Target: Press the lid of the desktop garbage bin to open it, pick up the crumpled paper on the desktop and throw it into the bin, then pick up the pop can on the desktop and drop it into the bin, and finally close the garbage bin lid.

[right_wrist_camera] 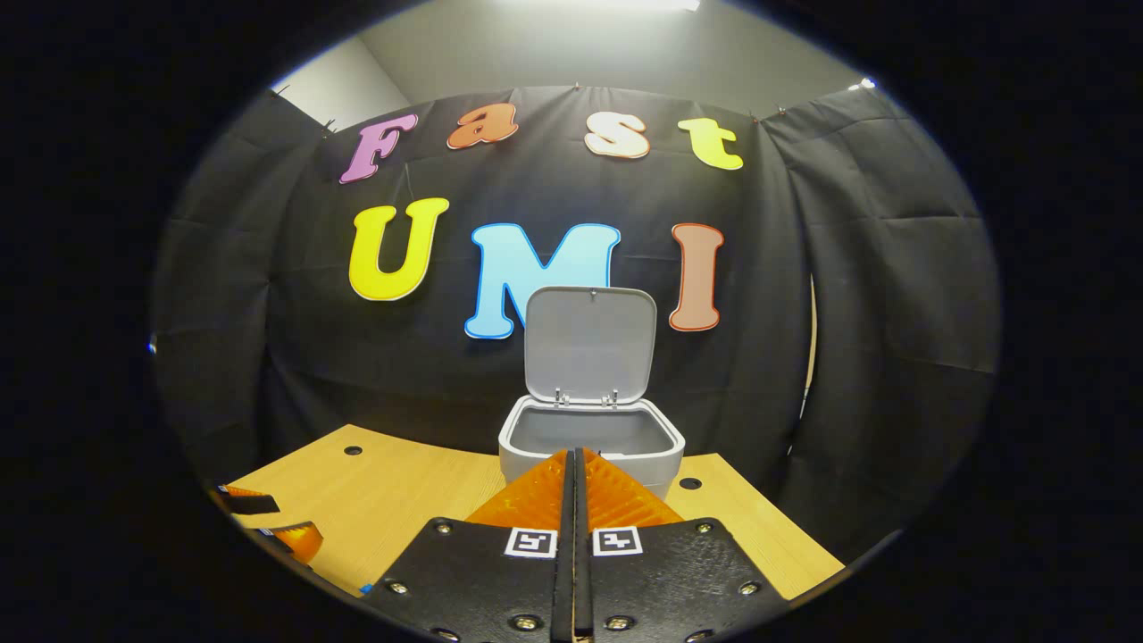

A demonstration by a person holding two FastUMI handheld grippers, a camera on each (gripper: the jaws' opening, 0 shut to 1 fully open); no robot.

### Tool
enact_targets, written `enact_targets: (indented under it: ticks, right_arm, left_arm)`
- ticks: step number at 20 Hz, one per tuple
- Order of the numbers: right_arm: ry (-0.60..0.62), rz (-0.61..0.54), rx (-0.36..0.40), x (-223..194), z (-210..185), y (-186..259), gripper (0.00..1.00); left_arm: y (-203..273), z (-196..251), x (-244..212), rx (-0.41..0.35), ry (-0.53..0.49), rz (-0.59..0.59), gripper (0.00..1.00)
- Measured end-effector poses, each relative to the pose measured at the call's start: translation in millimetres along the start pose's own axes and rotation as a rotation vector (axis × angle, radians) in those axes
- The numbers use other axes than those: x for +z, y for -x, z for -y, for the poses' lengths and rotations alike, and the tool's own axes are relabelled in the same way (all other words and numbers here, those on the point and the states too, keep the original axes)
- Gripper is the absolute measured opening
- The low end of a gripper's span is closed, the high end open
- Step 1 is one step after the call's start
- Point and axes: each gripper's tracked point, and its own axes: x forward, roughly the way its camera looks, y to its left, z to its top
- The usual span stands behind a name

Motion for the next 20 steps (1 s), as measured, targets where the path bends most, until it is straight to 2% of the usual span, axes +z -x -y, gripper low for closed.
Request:
enact_targets:
  ticks: [2,6,9,11,13,16,20]
  right_arm:
    - [-0.001,0.0,-0.012,-0.4,-5.4,11.9,0.0]
    - [-0.001,0.0,0.002,-3.2,-18.3,33.2,0.0]
    - [0.006,-0.001,0.039,-8.1,-29.7,45.9,0.01]
    - [0.015,-0.017,0.078,-14.1,-36.0,52.2,0.01]
    - [0.004,-0.023,0.103,-16.5,-35.4,56.7,0.0]
    - [-0.028,-0.036,0.1,-22.7,-27.8,61.3,0.01]
    - [-0.026,-0.057,0.054,-34.9,-4.9,65.3,0.12]
  left_arm:
    - [0.9,-0.8,-8.9,-0.031,-0.012,-0.009,0.94]
    - [-4.0,1.9,-31.9,-0.049,-0.042,-0.038,0.96]
    - [-7.7,9.7,-63.5,-0.048,-0.058,-0.085,0.95]
    - [-11.3,15.2,-82.8,-0.04,-0.074,-0.11,0.97]
    - [-12.9,19.5,-98.3,-0.038,-0.077,-0.137,0.92]
    - [-20.8,25.0,-122.1,-0.028,-0.091,-0.189,0.96]
    - [-25.0,25.6,-151.2,-0.007,-0.054,-0.265,0.96]
